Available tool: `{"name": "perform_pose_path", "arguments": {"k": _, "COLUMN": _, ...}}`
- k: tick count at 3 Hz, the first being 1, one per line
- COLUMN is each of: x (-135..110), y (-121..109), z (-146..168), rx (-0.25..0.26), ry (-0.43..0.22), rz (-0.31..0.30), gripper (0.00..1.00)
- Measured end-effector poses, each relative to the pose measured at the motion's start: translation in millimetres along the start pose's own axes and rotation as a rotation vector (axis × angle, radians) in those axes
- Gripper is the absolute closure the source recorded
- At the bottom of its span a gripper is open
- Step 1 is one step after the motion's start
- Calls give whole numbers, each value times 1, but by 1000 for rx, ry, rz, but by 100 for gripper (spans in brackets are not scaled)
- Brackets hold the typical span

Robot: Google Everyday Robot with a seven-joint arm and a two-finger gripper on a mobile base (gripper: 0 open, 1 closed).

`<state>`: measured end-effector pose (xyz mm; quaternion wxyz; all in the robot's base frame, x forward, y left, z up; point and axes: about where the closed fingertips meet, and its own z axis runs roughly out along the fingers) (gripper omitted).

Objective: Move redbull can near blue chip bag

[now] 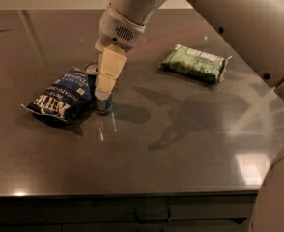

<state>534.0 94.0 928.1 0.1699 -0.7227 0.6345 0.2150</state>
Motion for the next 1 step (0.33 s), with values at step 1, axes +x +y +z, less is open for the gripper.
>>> {"name": "perform_pose_path", "arguments": {"k": 1, "x": 0, "y": 0, "z": 0, "rx": 0, "ry": 0, "rz": 0, "gripper": 0}}
